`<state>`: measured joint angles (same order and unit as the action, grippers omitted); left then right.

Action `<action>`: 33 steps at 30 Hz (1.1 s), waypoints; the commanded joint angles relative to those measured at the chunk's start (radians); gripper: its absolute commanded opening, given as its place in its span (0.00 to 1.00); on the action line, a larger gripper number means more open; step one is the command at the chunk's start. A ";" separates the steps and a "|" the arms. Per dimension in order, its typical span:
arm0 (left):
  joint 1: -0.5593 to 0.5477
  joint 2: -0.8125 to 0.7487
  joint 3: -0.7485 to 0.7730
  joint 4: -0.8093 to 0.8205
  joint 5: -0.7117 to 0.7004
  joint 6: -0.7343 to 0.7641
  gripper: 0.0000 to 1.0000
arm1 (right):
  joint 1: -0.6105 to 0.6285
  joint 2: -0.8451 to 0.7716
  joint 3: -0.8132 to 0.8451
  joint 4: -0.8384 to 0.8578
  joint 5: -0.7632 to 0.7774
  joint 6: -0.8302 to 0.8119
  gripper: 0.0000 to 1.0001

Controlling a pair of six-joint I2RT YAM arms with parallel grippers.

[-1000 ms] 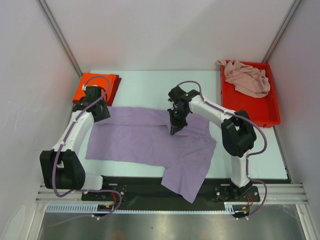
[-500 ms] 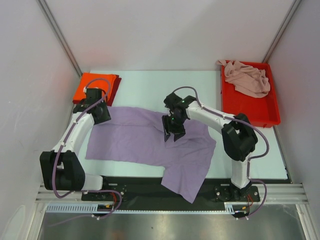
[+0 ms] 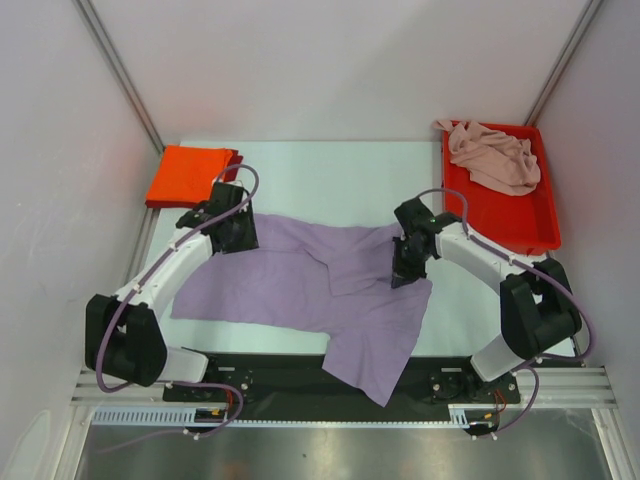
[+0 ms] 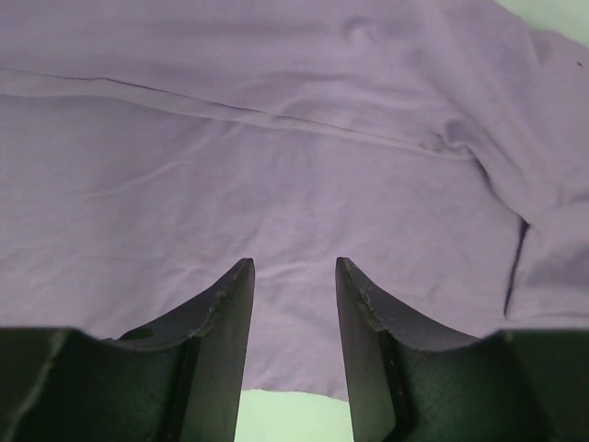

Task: Fold and stack the t-shirts
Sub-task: Fold the tshirt

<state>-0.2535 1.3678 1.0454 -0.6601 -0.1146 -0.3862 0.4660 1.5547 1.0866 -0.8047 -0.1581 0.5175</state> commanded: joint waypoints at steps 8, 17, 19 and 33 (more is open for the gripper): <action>-0.030 0.002 0.047 -0.001 0.036 -0.043 0.46 | -0.015 -0.025 -0.136 0.197 0.083 0.023 0.20; -0.036 -0.018 0.016 -0.006 0.035 -0.040 0.46 | -0.064 0.061 -0.093 0.249 0.129 -0.007 0.21; -0.036 -0.018 0.016 -0.009 0.030 -0.039 0.45 | -0.087 0.076 -0.088 0.252 0.112 -0.008 0.22; -0.036 -0.021 0.011 -0.012 0.018 -0.029 0.46 | -0.104 0.153 -0.042 0.302 0.037 0.013 0.27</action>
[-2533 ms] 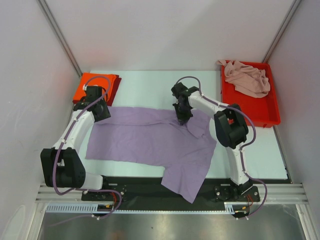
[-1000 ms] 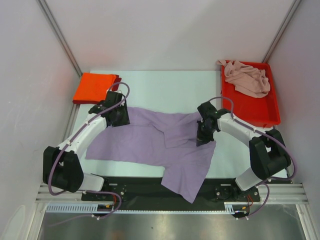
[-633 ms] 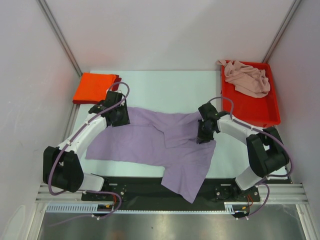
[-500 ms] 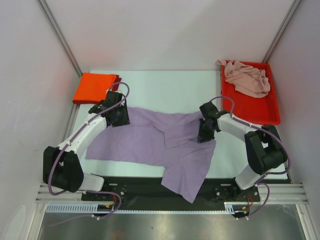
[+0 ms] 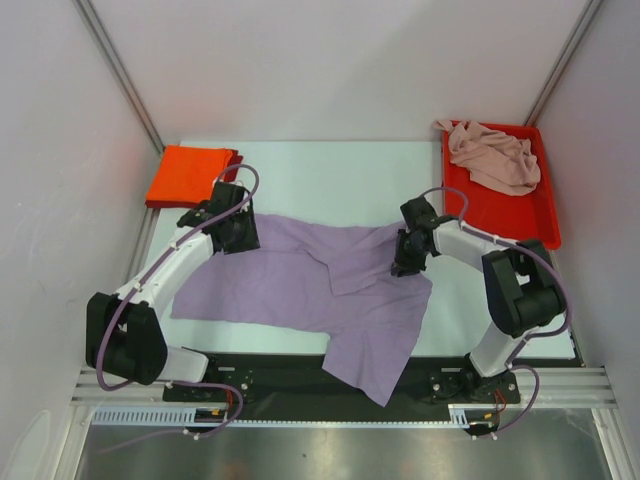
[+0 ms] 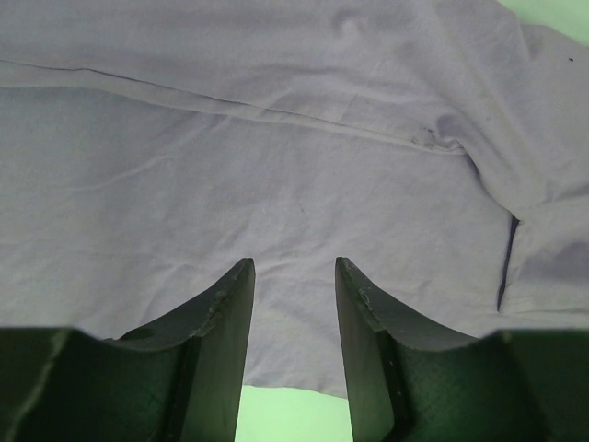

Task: Fold and stack the t-shirts
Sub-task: Fold the tshirt

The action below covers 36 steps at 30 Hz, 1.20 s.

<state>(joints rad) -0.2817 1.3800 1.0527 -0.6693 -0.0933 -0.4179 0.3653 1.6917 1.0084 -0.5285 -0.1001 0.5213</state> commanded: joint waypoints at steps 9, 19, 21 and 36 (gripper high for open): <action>-0.008 -0.036 -0.002 -0.001 -0.016 0.005 0.46 | -0.009 0.057 0.048 0.039 -0.039 0.037 0.24; -0.008 -0.036 -0.005 -0.001 -0.025 0.016 0.46 | -0.006 -0.036 0.082 -0.112 -0.036 0.052 0.00; -0.008 -0.036 -0.006 -0.001 -0.028 0.018 0.46 | -0.003 -0.058 0.097 -0.172 -0.044 0.060 0.00; -0.008 -0.038 -0.011 -0.004 -0.036 0.036 0.46 | 0.070 -0.182 -0.022 -0.295 -0.079 0.180 0.00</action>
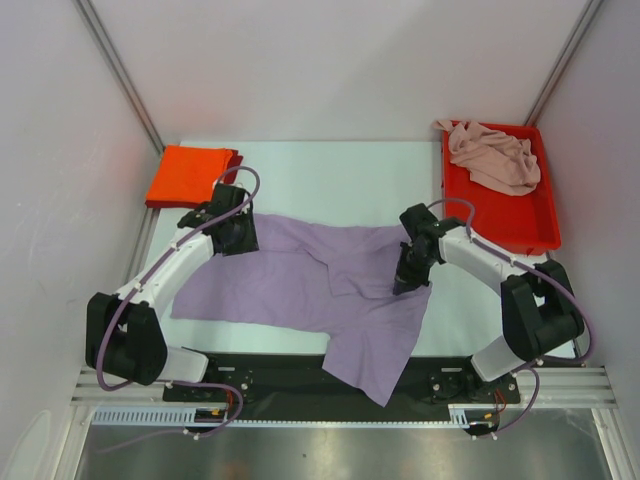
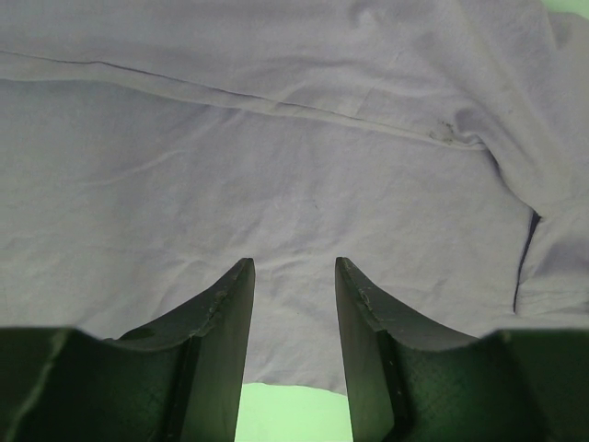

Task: Fold and stack the t-shirts
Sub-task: Fold the tshirt

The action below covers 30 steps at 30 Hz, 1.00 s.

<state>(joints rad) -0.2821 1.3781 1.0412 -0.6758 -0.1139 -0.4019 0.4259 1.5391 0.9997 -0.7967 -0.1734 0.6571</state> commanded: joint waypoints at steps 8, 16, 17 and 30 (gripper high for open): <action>-0.046 -0.024 0.000 0.001 0.014 0.034 0.47 | -0.003 -0.011 -0.043 0.016 0.069 0.003 0.15; -0.186 -0.045 -0.020 0.024 0.164 -0.061 0.45 | -0.053 -0.063 0.112 0.011 0.149 -0.088 0.42; -0.202 -0.040 -0.033 0.038 0.181 -0.074 0.43 | -0.090 -0.054 0.123 0.030 0.140 -0.103 0.44; -0.224 0.103 0.131 0.053 0.158 -0.057 0.45 | -0.217 0.369 0.557 0.097 0.170 -0.306 0.60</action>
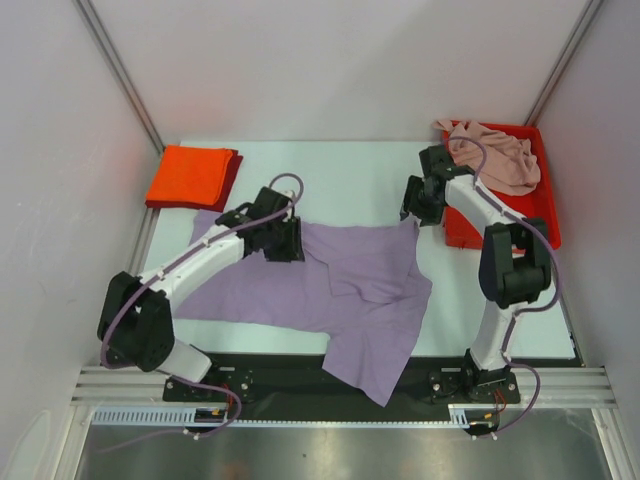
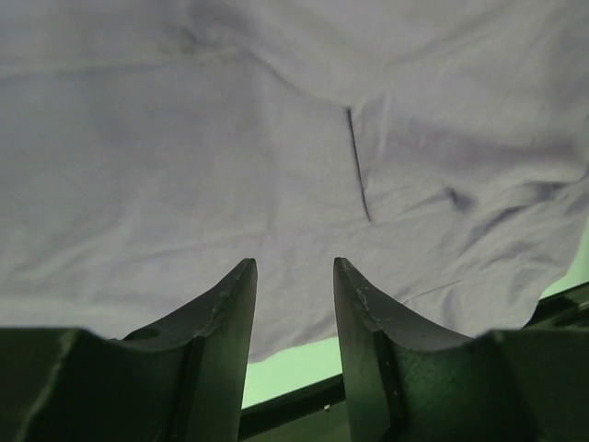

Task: Fold and stack the t-shirts
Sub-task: Fold the tshirt

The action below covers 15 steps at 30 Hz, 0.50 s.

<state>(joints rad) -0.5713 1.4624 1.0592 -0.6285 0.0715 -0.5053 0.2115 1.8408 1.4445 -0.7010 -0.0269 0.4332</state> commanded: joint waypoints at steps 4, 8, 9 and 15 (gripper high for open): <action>0.247 0.078 0.192 -0.025 -0.004 0.099 0.44 | -0.014 0.152 0.218 -0.052 0.053 -0.082 0.60; 0.387 0.139 0.252 -0.037 -0.001 0.134 0.44 | -0.018 0.195 0.263 -0.087 0.065 -0.062 0.58; 0.408 0.157 0.266 -0.049 -0.009 0.151 0.43 | -0.018 0.199 0.264 -0.095 0.071 -0.051 0.56; 0.562 0.272 0.337 -0.059 -0.068 0.180 0.39 | -0.038 0.215 0.263 -0.124 0.038 0.028 0.56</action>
<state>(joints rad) -0.0605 1.7077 1.3453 -0.6659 0.0364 -0.3717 0.1856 2.0464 1.6722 -0.7898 0.0181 0.4145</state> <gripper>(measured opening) 0.393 0.558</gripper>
